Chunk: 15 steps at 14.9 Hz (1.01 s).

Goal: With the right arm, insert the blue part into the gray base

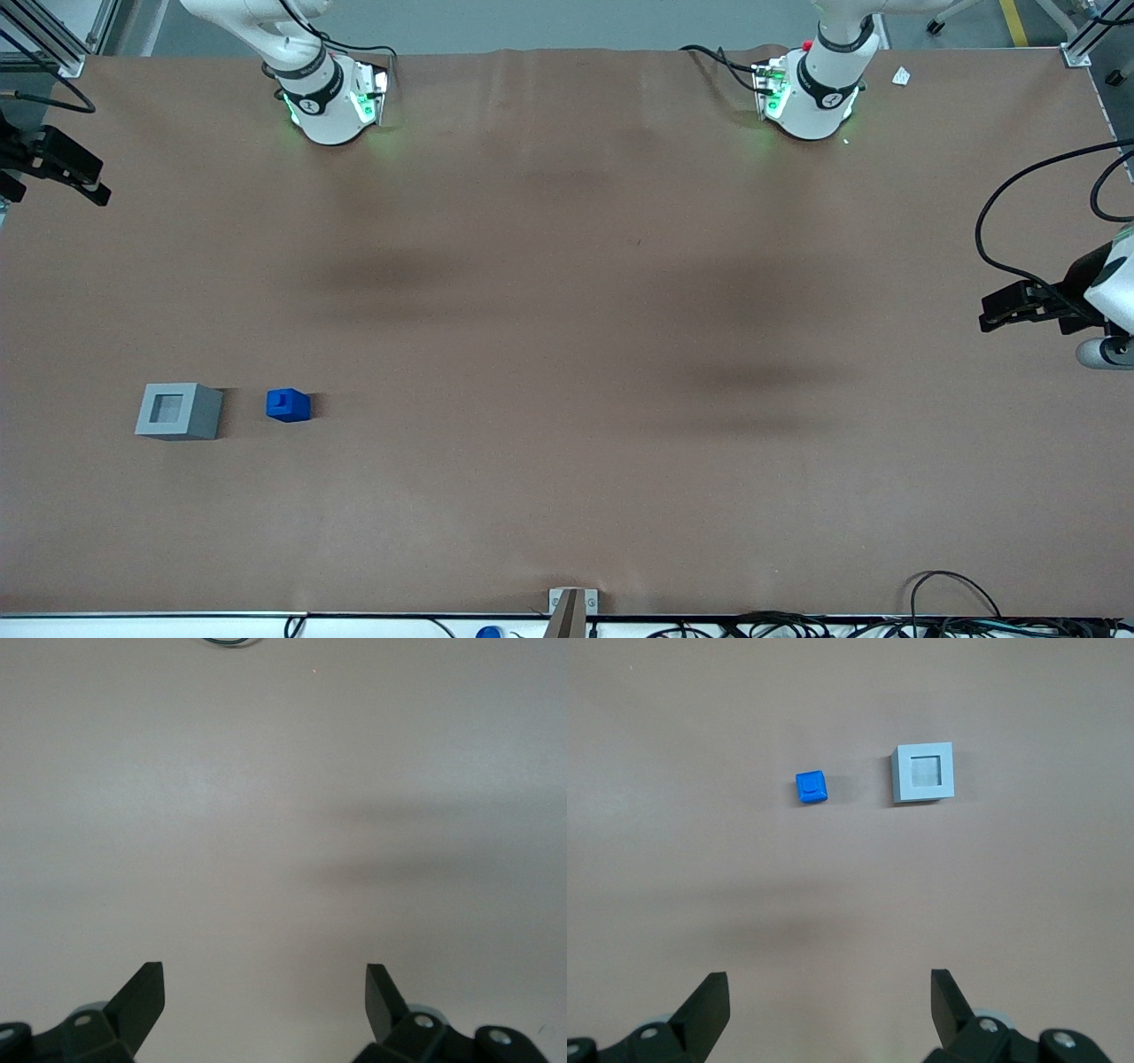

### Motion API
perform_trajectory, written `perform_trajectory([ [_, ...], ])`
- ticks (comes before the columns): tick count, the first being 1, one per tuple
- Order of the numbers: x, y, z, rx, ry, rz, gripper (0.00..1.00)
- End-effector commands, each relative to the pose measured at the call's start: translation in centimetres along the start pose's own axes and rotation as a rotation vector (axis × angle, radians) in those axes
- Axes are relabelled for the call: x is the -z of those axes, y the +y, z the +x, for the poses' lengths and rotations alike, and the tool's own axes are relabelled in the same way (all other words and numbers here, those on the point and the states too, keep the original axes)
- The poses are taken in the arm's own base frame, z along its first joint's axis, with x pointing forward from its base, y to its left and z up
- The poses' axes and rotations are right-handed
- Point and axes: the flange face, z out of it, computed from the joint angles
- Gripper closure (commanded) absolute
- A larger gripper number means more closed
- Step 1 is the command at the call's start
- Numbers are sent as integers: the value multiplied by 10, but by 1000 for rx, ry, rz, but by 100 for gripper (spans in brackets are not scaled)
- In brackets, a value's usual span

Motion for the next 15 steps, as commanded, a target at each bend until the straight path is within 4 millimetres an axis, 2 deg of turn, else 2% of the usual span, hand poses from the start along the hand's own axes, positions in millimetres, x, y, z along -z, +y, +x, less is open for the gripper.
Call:
perform_trajectory([
  [1,7,-18,-5,22,6,-44,0],
  [4,8,-18,-4,17,12,-40,0],
  [10,-11,-5,-1,-11,-39,-33,0],
  [12,-45,-5,16,-7,-70,-42,0],
  [13,-65,3,27,-25,-78,-44,0],
  [15,-112,6,54,-32,-113,-44,0],
])
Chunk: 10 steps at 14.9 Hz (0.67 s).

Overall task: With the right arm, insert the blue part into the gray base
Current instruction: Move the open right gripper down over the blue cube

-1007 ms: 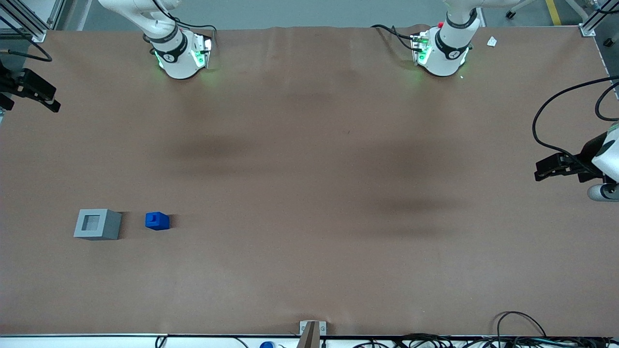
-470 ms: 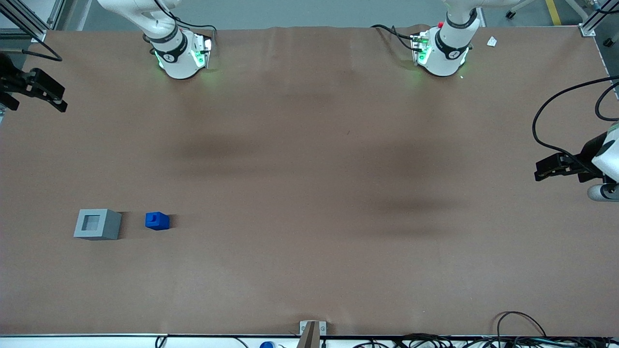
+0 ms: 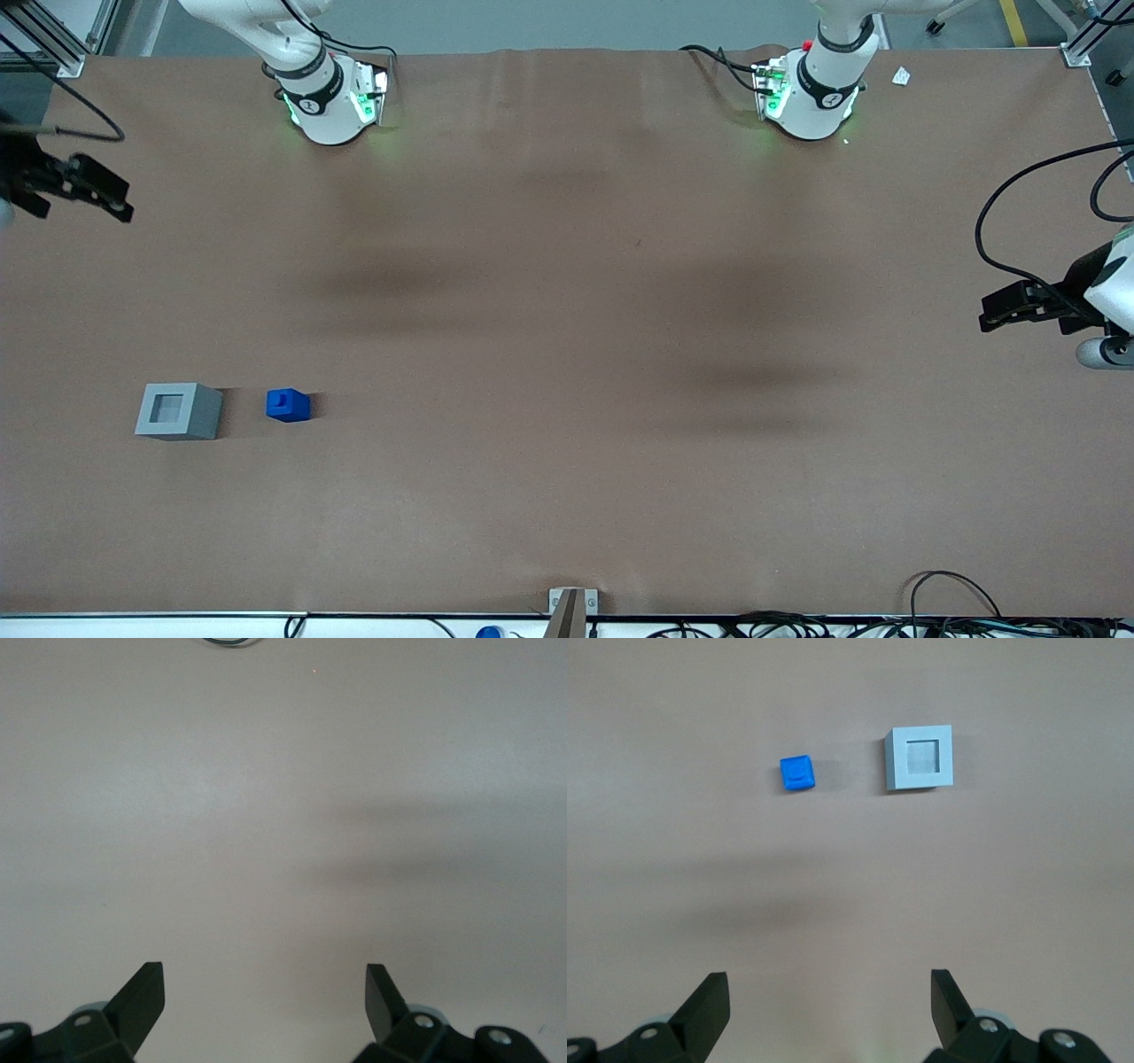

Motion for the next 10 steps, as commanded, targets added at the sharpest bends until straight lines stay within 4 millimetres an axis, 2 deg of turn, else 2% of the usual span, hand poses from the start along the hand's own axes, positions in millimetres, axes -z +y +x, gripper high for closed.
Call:
perform_trajectory([
  [1,-68,1,44,-17,-49,-13,0],
  [6,-163,-16,86,-6,-69,15,0],
  [10,-219,-38,109,7,-51,46,0],
])
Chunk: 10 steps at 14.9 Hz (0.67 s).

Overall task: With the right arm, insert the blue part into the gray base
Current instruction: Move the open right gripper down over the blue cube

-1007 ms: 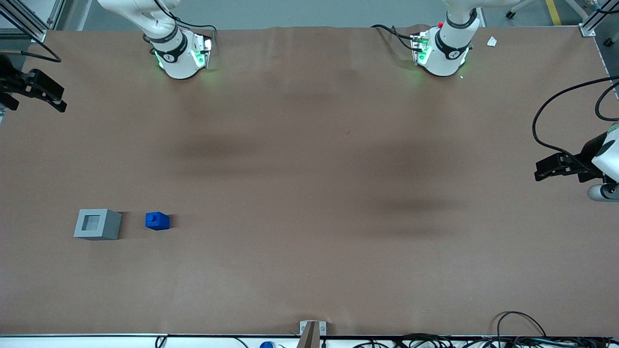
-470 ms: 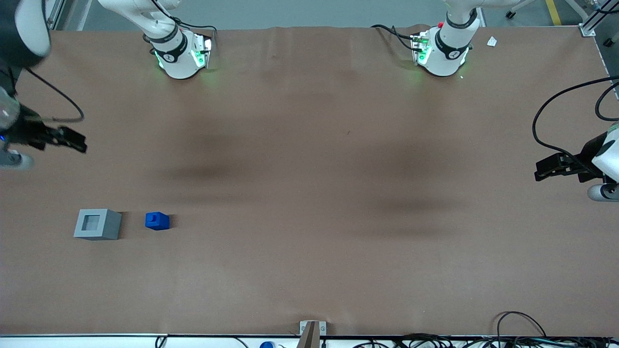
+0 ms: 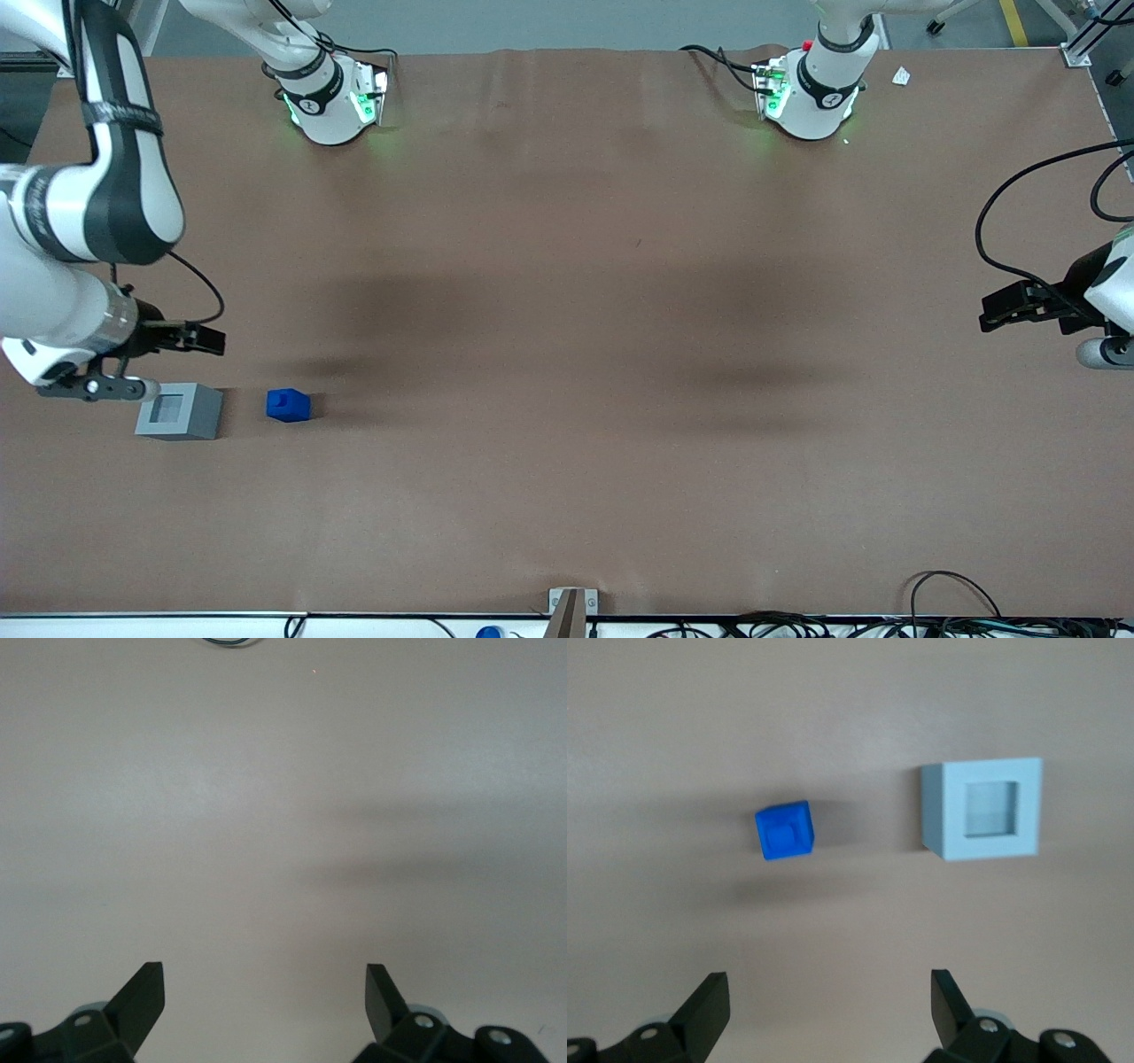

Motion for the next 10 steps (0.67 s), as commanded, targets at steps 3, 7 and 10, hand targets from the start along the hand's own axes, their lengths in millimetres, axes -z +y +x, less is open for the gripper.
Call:
perform_trajectory([
  [3,-62,-20,11,-22,74,65,0],
  [7,-100,-23,12,-34,83,79,0],
  [10,-122,-35,15,-10,100,86,0],
])
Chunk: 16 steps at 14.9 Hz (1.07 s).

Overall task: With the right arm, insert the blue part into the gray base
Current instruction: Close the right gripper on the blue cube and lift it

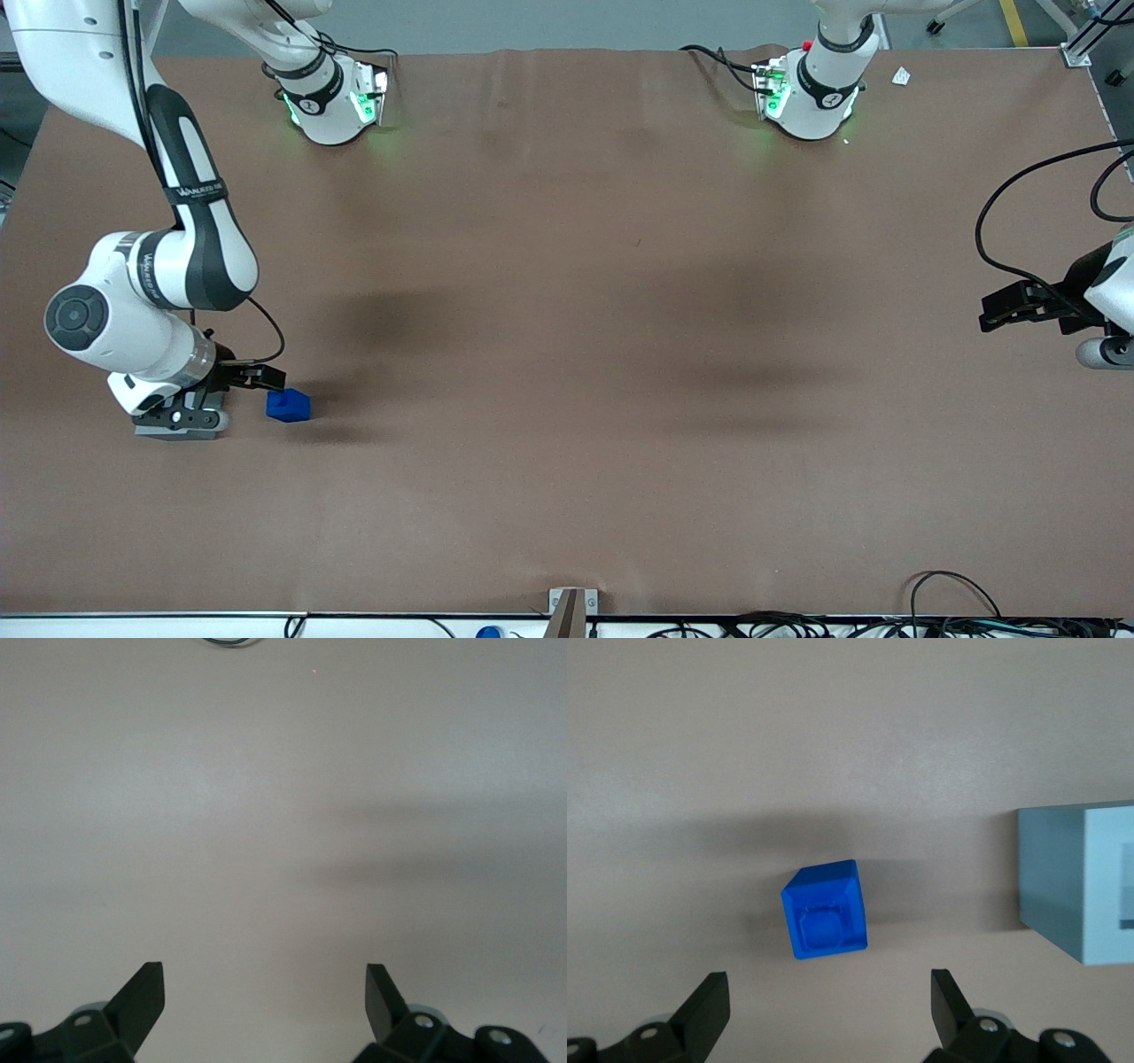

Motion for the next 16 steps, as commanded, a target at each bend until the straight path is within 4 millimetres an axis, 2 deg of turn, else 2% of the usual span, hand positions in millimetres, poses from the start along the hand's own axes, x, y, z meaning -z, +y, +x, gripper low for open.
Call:
perform_trajectory([
  [1,-18,-17,-3,23,20,23,0],
  [4,-32,-19,-3,99,38,20,0],
  [7,-64,-19,2,127,72,13,0],
  [12,-71,-15,2,128,68,13,0],
  [13,-72,-13,2,122,64,13,2],
  [16,-72,-9,2,110,57,13,18],
])
